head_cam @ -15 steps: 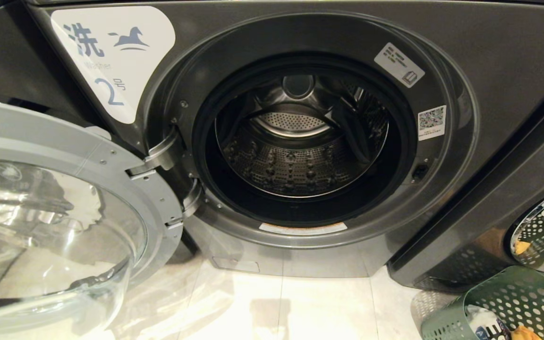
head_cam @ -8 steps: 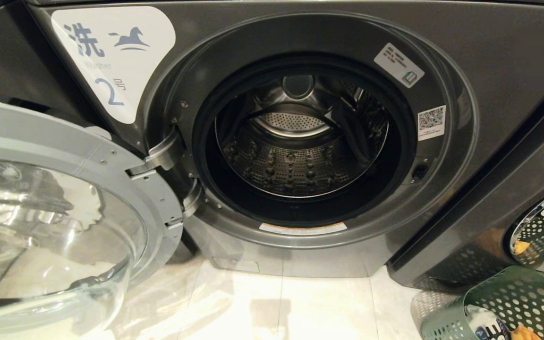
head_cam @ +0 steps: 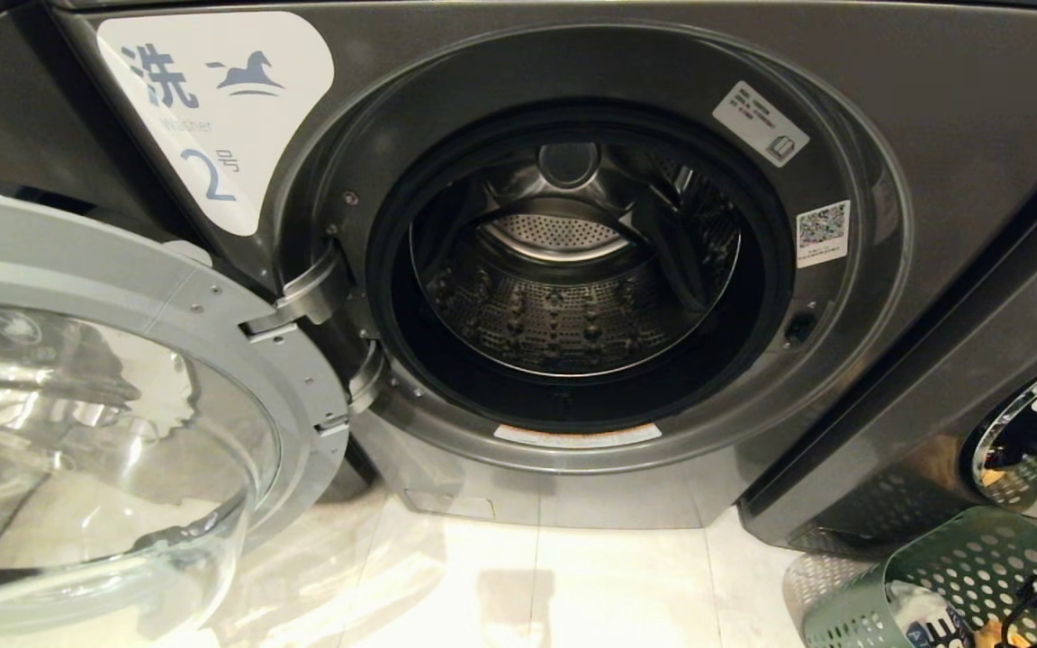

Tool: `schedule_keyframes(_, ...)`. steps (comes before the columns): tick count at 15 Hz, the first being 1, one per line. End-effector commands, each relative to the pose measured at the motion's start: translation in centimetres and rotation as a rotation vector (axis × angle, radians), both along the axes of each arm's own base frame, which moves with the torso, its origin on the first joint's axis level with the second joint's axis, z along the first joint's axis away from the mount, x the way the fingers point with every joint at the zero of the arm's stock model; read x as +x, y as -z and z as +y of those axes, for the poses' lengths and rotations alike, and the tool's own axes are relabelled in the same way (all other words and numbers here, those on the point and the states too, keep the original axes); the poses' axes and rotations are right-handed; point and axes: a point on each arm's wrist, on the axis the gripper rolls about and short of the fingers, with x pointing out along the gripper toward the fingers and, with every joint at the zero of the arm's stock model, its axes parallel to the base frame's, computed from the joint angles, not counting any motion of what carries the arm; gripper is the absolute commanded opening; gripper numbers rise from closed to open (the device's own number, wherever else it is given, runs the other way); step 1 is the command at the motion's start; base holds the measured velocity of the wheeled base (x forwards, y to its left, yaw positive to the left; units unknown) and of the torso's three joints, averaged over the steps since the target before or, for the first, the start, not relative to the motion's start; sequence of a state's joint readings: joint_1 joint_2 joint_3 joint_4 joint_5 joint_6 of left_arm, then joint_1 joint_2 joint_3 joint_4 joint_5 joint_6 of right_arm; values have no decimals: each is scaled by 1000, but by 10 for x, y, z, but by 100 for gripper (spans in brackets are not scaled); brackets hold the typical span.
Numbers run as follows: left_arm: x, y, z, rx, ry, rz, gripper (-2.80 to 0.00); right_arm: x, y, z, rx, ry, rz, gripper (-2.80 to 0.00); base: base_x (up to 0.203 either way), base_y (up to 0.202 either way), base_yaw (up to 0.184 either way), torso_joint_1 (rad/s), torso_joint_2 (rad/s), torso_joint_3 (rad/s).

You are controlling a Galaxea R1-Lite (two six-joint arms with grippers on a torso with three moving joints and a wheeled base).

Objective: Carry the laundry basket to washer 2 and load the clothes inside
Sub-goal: Place the clothes into the washing machine

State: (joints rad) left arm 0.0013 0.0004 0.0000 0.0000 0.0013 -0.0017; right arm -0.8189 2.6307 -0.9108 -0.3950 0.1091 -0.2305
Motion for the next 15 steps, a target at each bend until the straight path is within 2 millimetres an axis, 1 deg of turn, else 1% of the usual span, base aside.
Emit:
schedule_keyframes(1,0,0,0,0,-1,0,-280,7,19,9,24,-35,23,0,0,0,0,0,0,0)
schedule_keyframes(4,0,0,0,0,-1,-2,-280,25,38,17,20,-81,20,0,0,0,0,0,0,0)
schedule_keyframes(5,0,0,0,0,-1,0,-280,35,47,20,-4,-75,17,0,0,0,0,0,0,0)
schedule_keyframes(6,0,0,0,0,-1,0,-280,45,54,21,-66,-41,33,0,0,0,0,0,0,0)
schedule_keyframes(8,0,0,0,0,-1,-1,-280,61,60,21,-219,6,41,0,0,0,0,0,0,0)
schedule_keyframes(9,0,0,0,-1,-1,-1,-280,64,65,23,-267,9,31,0,0,0,0,0,0,0)
schedule_keyframes(11,0,0,0,-1,-1,-2,-280,65,80,28,-313,10,61,0,0,0,0,0,0,0)
schedule_keyframes(13,0,0,0,0,-1,0,-280,64,92,35,-316,1,74,0,0,0,0,0,0,0)
schedule_keyframes(15,0,0,0,0,-1,0,-280,66,104,39,-330,-4,35,0,0,0,0,0,0,0)
